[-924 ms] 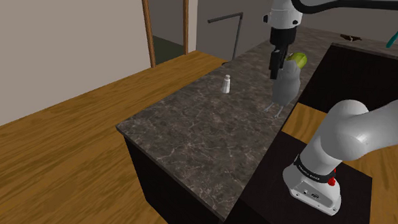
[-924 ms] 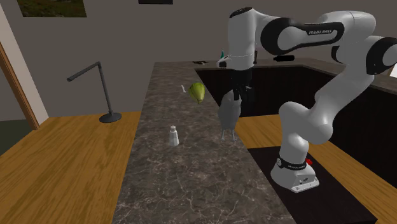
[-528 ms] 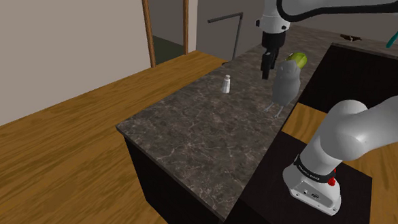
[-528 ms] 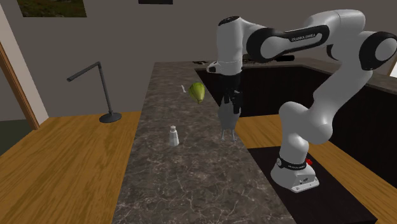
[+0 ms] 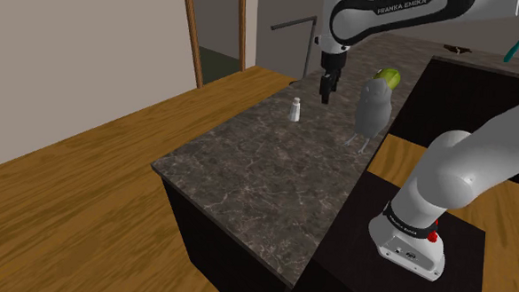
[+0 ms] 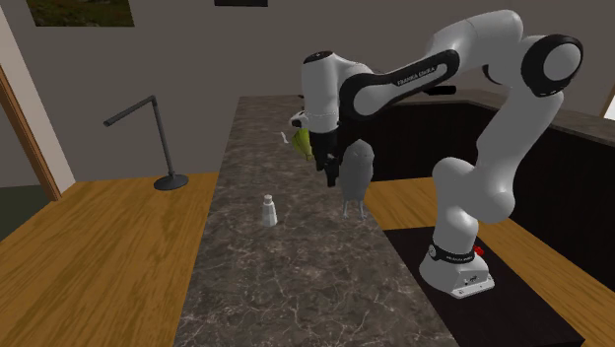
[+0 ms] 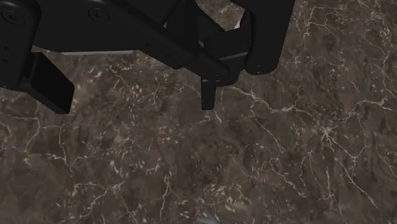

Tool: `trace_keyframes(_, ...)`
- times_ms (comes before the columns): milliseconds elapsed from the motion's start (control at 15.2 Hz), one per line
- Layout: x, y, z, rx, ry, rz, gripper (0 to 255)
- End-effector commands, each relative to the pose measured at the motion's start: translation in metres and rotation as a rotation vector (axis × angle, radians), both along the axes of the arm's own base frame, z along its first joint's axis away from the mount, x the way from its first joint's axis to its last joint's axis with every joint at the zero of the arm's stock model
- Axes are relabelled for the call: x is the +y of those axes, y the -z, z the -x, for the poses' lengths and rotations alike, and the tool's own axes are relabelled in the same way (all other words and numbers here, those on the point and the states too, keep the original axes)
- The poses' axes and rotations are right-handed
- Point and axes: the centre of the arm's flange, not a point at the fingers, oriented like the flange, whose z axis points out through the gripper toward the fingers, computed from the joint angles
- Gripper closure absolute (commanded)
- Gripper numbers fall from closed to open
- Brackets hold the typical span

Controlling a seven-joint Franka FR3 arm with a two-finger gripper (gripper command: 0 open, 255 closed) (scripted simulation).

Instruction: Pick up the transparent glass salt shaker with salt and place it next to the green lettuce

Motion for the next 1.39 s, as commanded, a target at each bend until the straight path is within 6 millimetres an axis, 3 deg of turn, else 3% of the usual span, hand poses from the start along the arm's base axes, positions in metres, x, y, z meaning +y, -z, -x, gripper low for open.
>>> trace_keyframes(0, -0.012, 0.012, -0.019, -0.01, -0.008, 0.003, 0)
trace_keyframes(924, -0.088, 0.089, -0.155, -0.071, -0.056, 0.015, 0)
trace_keyframes(1320, -0.092, 0.12, -0.154, -0.071, -0.056, 0.015, 0)
